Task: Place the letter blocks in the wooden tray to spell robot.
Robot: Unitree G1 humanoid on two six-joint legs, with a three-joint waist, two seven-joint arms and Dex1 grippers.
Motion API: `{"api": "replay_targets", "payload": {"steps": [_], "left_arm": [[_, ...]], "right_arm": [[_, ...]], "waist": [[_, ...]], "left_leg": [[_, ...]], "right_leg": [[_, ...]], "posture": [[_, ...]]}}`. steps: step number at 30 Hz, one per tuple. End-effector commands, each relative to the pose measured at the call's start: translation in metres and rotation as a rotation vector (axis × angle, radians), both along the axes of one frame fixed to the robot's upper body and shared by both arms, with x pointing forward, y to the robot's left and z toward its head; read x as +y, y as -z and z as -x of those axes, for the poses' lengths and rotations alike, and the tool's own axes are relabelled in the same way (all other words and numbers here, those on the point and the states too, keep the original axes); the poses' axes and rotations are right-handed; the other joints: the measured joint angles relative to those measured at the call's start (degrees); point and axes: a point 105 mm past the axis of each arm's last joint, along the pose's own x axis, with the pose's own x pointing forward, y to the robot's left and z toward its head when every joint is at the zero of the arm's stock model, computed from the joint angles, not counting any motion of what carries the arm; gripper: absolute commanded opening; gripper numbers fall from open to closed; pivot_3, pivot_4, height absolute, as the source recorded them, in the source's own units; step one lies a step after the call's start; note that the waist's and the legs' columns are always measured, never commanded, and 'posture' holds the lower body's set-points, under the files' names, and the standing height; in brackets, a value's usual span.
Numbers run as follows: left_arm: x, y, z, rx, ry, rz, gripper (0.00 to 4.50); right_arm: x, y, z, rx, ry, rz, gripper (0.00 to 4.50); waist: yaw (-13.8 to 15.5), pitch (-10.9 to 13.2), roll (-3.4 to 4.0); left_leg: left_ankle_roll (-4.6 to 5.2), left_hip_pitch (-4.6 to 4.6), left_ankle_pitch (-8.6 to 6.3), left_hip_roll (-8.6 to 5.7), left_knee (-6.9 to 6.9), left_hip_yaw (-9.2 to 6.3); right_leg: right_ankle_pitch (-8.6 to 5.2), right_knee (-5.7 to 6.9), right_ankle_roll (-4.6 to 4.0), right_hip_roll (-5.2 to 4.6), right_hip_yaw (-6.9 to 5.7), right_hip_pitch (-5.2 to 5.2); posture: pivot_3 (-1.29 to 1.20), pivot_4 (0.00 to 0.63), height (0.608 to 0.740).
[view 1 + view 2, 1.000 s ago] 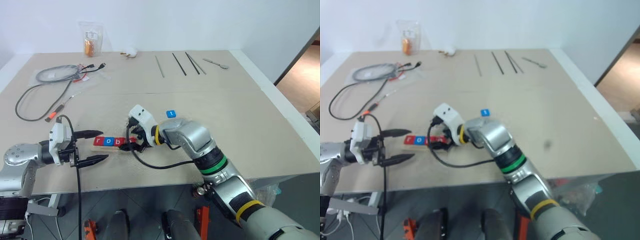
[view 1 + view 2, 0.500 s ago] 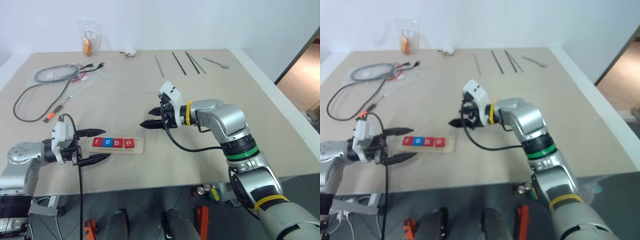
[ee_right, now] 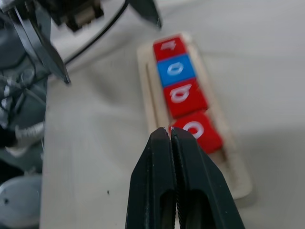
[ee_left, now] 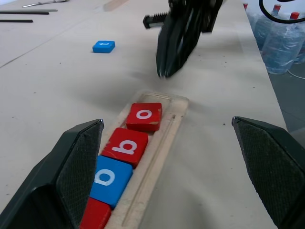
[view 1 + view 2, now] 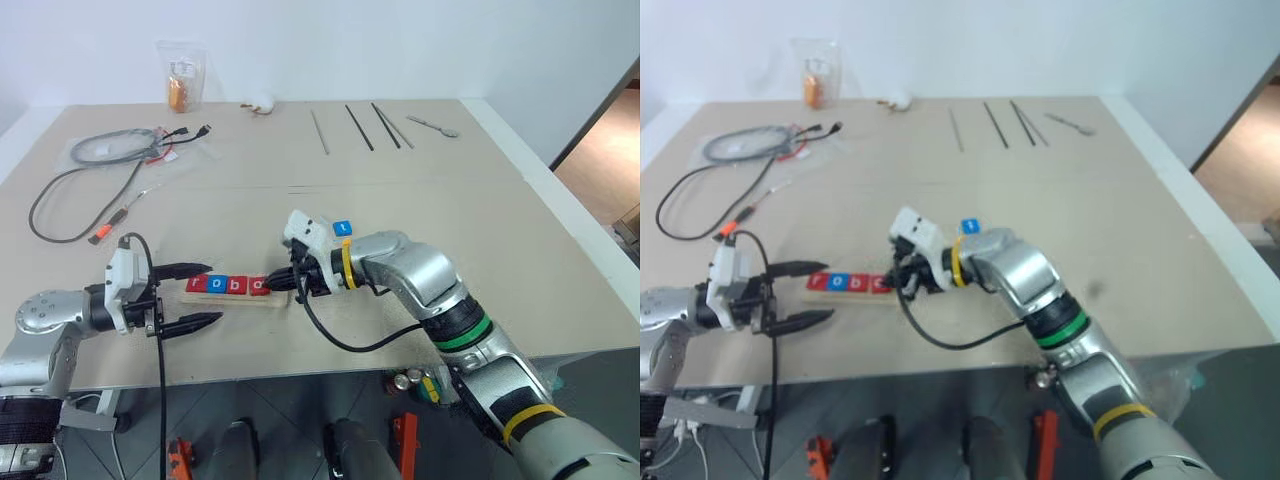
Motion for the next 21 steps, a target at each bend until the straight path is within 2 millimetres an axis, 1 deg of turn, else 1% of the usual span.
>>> {"api": "replay_targets", "payload": {"steps": [1,4,9,14,21], "left_arm": [[0.003,-0.01,0.003,-0.041,-0.009,-0.001,4.5],[0.004,-0.01,0.004,-0.041,-0.015,-0.002,4.5],[0.004,-0.009,0.005,-0.042,-0.02,0.002,4.5],[0.003,-0.009,0.005,-0.044,-0.021,0.004,4.5],[0.002,-0.009,0.004,-0.047,-0.019,0.009,4.5]], "right_arm": [[0.003,-0.004,-0.003,-0.055,-0.02,0.001,0.06],[0.005,-0.005,-0.008,-0.069,-0.02,0.007,0.06],[0.002,0.0,-0.012,-0.085,-0.017,0.032,0.06],[0.007,0.004,-0.01,-0.09,-0.033,0.046,0.06],[0.014,-0.001,-0.009,-0.099,-0.048,0.037,0.06]], "waist": [[0.0,0.0,0.0],[0.01,0.0,0.0],[0.01,0.0,0.0],[0.01,0.0,0.0],[0.01,0.0,0.0]], "left_leg": [[0.0,0.01,0.0,0.0,0.0,0.0],[0.0,0.01,0.0,0.0,0.0,0.0],[0.0,0.01,0.0,0.0,0.0,0.0],[0.0,0.01,0.0,0.0,0.0,0.0],[0.0,0.01,0.0,0.0,0.01,0.0]], "right_leg": [[0.0,0.0,0.0,0.0,0.01,0.0],[0.0,0.0,0.0,0.0,0.01,0.01],[0.0,0.0,0.0,0.0,0.0,0.01],[0.0,0.0,0.0,0.01,0.0,0.0],[0.0,0.02,0.0,0.01,0.01,0.01]], "posture": [[0.0,0.15,0.74],[0.0,0.15,0.74],[0.0,0.15,0.74],[0.0,0.15,0.74],[0.0,0.15,0.74]]}}
